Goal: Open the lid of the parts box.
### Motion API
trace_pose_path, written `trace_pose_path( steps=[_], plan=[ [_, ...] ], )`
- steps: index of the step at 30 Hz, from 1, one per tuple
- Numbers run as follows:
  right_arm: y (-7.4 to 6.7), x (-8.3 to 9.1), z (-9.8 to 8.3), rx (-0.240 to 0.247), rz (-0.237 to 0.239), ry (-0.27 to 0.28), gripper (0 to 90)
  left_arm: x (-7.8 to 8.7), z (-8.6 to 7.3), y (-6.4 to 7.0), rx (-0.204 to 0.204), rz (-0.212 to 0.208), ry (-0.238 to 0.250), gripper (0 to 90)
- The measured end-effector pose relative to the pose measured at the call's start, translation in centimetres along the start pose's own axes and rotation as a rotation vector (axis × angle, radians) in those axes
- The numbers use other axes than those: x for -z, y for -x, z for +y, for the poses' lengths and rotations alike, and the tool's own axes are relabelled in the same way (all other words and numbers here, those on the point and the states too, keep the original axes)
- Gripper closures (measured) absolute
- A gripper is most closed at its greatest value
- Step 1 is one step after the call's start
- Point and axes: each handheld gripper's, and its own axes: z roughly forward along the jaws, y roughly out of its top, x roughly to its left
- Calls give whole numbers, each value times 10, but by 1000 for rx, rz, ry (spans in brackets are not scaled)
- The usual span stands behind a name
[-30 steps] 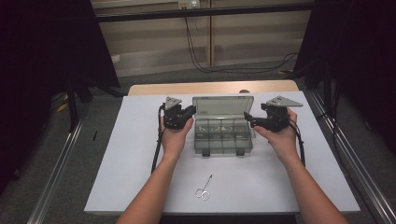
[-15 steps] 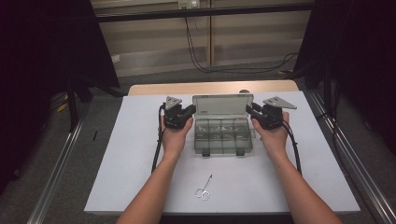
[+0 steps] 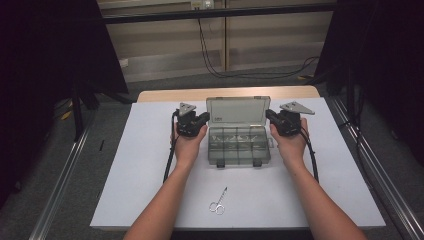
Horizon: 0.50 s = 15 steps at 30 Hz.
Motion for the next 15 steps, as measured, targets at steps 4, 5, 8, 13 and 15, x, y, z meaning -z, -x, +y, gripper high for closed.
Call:
trace_pose_path(
  steps=[4, 5, 8, 13, 15],
  plan=[
    [2, -3, 3, 6, 10, -17, 874, -8, -3, -2, 8, 12, -26, 833],
    [3, -3, 4, 6, 13, -17, 874, -10, -4, -3, 7, 11, -29, 830],
    [6, -6, 4, -6, 24, -15, 874, -14, -6, -6, 20, 3, -37, 818],
    [7, -9, 5, -16, 30, -23, 874, -17, -7, -11, 24, -11, -58, 834],
    [9, -11, 7, -21, 34, -38, 874, -19, -6, -12, 38, -12, -58, 842]
  ],
)
